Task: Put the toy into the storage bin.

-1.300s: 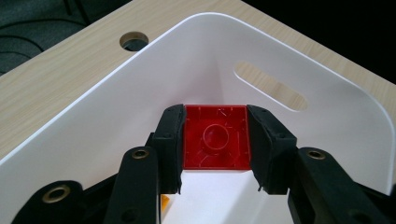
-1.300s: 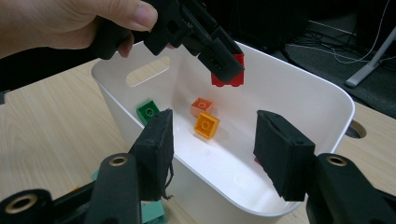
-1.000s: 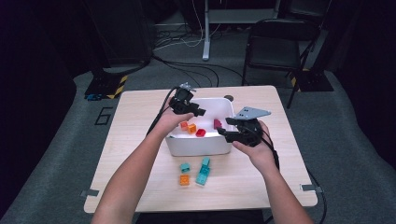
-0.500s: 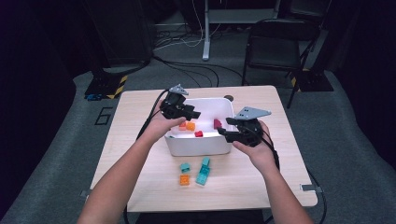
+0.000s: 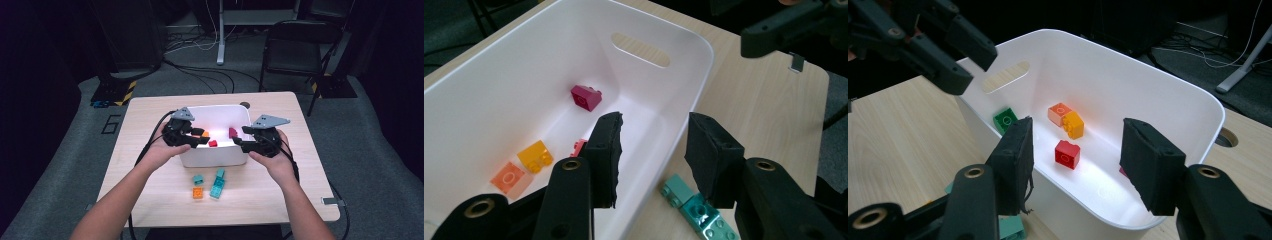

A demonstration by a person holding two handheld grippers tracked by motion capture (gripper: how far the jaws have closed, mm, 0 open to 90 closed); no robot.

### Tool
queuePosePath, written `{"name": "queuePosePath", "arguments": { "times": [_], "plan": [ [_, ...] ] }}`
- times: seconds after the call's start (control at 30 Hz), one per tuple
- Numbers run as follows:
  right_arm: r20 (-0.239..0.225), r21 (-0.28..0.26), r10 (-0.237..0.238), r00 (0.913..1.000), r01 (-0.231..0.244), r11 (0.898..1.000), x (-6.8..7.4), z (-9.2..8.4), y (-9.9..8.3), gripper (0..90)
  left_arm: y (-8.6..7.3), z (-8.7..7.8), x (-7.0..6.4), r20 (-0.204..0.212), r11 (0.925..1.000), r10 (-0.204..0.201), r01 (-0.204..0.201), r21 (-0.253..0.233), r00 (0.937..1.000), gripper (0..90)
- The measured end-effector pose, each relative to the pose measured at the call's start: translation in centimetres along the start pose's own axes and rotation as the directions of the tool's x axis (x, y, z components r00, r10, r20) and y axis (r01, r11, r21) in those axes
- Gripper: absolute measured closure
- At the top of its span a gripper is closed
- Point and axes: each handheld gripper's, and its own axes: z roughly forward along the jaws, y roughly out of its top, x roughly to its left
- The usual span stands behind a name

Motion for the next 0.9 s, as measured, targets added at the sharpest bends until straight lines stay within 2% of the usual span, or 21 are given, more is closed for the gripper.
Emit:
{"name": "queuePosePath", "arguments": {
  "times": [0.2, 0.4, 0.7, 0.9],
  "plan": [
    [-0.004, -0.001, 0.007, 1.0, -0.007, 1.0, 0.1, 0.0, 0.0, 45.9, -1.5, -0.7, -1.0, 0.026, 0.9999, 0.009, -0.009, -0.011, 0.9996, 57.3],
    [-0.007, 0.002, 0.004, 1.0, -0.004, 1.0, 0.1, 0.0, 0.0, 45.9, -3.3, -1.0, -2.1, 0.022, 0.9997, 0.017, -0.017, -0.016, 0.9996, 58.4],
    [-0.021, 0.015, 0.017, 0.9996, -0.016, 1.0, 0.3, 0.3, 0.0, 44.9, -6.4, -0.4, -3.0, 0.025, 0.9992, 0.031, -0.03, -0.024, 0.9992, 58.6],
    [-0.032, 0.021, 0.021, 0.9993, -0.021, 1.0, 0.4, 0.3, 0.0, 44.9, -8.3, 0.4, -3.3, 0.04, 0.9996, 0.029, -0.029, -0.005, 0.9988, 58.6]
  ]
}}
